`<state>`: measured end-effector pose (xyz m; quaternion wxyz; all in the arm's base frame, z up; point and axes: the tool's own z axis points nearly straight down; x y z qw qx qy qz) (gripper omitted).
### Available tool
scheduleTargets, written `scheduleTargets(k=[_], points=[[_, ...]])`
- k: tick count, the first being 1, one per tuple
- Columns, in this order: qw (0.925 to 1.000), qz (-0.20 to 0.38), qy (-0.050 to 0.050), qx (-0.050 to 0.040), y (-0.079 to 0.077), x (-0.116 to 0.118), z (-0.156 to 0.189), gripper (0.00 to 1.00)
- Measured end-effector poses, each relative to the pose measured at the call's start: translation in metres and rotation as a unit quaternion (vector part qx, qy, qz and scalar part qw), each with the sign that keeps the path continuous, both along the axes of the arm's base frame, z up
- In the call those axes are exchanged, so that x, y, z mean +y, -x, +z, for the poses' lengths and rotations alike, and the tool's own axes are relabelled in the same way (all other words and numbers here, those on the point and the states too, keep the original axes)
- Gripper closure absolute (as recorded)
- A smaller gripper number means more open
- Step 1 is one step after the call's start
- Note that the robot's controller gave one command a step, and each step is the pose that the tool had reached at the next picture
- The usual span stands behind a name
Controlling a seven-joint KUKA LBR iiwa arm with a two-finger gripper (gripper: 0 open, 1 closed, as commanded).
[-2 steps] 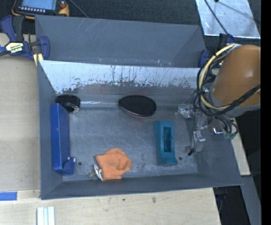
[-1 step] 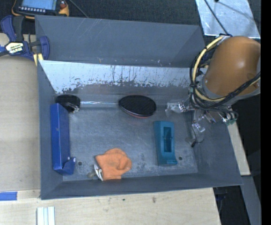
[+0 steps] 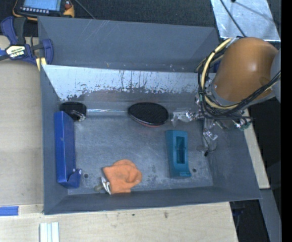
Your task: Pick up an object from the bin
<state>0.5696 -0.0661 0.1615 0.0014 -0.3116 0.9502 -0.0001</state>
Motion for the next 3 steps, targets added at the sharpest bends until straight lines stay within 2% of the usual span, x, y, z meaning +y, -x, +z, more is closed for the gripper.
scheduleTargets(k=[1,2,3], points=[[0.9896,0.144,0.0,-0.0023,-0.005,0.001,-0.066,0.0],[0.9556,0.295,0.0,-0.0016,-0.009,0.004,-0.09,1.0],[0.9556,0.295,0.0,-0.0015,-0.009,0.004,-0.09,1.0]])
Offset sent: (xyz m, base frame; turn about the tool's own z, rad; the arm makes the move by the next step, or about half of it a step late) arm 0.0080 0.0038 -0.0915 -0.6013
